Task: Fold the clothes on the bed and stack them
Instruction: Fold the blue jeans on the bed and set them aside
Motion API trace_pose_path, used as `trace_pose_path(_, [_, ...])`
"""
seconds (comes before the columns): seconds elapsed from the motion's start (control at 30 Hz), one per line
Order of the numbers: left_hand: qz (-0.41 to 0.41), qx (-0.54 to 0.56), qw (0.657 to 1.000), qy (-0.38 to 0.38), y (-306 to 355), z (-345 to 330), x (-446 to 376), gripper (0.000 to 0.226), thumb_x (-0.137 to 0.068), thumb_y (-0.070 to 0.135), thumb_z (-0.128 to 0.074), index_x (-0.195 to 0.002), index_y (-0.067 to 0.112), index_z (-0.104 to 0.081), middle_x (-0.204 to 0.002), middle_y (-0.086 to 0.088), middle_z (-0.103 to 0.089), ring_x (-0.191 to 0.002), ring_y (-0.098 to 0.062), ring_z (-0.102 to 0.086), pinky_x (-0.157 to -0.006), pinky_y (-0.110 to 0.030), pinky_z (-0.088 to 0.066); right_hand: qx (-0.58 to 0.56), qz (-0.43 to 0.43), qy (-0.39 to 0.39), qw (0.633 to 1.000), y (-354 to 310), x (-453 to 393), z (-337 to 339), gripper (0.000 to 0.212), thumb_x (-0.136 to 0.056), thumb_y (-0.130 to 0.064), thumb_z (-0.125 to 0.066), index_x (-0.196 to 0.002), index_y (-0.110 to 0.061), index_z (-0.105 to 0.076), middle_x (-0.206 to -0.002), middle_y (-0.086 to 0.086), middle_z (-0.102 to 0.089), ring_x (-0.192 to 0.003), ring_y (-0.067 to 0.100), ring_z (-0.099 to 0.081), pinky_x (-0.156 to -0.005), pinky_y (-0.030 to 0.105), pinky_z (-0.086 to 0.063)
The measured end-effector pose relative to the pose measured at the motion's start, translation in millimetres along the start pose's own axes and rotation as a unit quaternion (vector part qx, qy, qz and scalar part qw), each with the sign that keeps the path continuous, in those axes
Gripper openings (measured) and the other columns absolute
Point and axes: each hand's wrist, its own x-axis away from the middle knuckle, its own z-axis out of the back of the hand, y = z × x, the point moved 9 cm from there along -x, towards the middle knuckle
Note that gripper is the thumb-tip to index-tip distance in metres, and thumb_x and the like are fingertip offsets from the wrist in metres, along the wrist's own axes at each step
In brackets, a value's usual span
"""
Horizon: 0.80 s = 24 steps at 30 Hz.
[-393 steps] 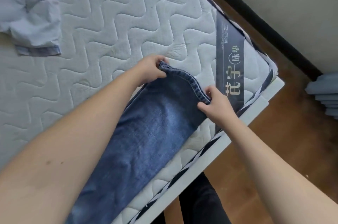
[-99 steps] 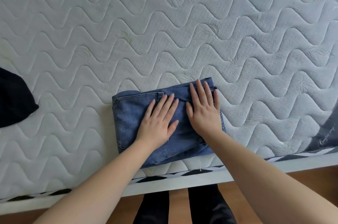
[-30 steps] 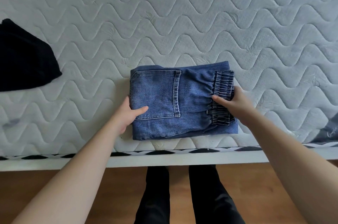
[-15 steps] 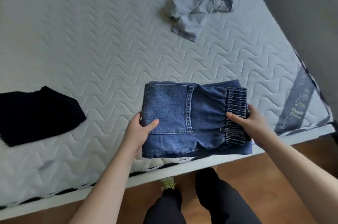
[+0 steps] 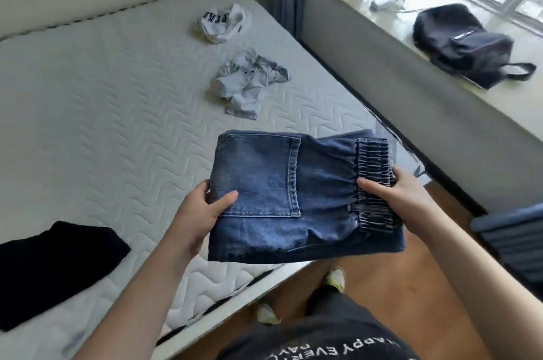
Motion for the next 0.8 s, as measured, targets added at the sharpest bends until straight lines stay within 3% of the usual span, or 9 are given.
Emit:
trace_pose_path(0.1, [-0.02,-0.011,0.999,-0.032,28,-19,5,0.044,-0.068,0.036,-0.077,-0.107,0.02,-0.064,-0.099,0.004,-0.075,-0.092,-0.015,-0.072,-0.077,-0.032,-0.055,-0.02,-0.002,0.019,1.0,-4,24,25,0.044,-0.069,-0.035,-0.084,-0.108,-0.024,-0.066,-0.095,-0.01,-0.075,-0.083,0.005,-0.071,-0.066,0.018,-0.054])
trace_pose_path(0.2, [-0.039,-0.028,0.997,-0.065,47,-48,6,0.048,-0.065,0.041,-0.078,-0.105,0.018,-0.065,-0.099,-0.001,-0.075,-0.093,-0.02,-0.071,-0.082,-0.038,-0.055,-0.046,-0.014,0.044,0.998,2,45,56,0.043,-0.07,-0.03,-0.083,-0.109,-0.026,-0.064,-0.101,-0.005,-0.074,-0.093,0.013,-0.071,-0.086,0.038,-0.056])
trace_pose_path(0.27, [-0.045,-0.03,0.995,-0.087,57,-73,8,0.045,-0.067,0.038,-0.077,-0.105,0.017,-0.065,-0.099,-0.002,-0.075,-0.094,-0.021,-0.071,-0.083,-0.039,-0.056,-0.057,-0.017,0.066,0.996,10,61,78,0.045,-0.065,-0.034,-0.082,-0.106,-0.03,-0.063,-0.102,-0.006,-0.074,-0.094,0.014,-0.071,-0.091,0.043,-0.054])
trace_pose_path(0.5, [-0.063,-0.035,0.983,-0.168,90,-184,28,0.045,-0.071,0.032,-0.075,-0.111,0.014,-0.065,-0.103,-0.006,-0.075,-0.096,-0.025,-0.071,-0.084,-0.04,-0.055,-0.096,-0.027,0.152,0.983,44,110,172,0.071,-0.056,-0.049,-0.081,-0.119,-0.022,-0.06,-0.109,-0.004,-0.072,-0.101,0.016,-0.068,-0.095,0.046,-0.052])
trace_pose_path(0.8, [-0.073,-0.067,0.969,-0.228,102,-354,70,0.043,-0.072,0.034,-0.075,-0.11,0.013,-0.066,-0.101,-0.008,-0.075,-0.094,-0.028,-0.072,-0.083,-0.042,-0.056,-0.12,-0.05,0.252,0.959,120,173,317,0.077,-0.052,-0.057,-0.08,-0.12,-0.028,-0.057,-0.11,-0.009,-0.07,-0.101,0.009,-0.067,-0.094,0.043,-0.053])
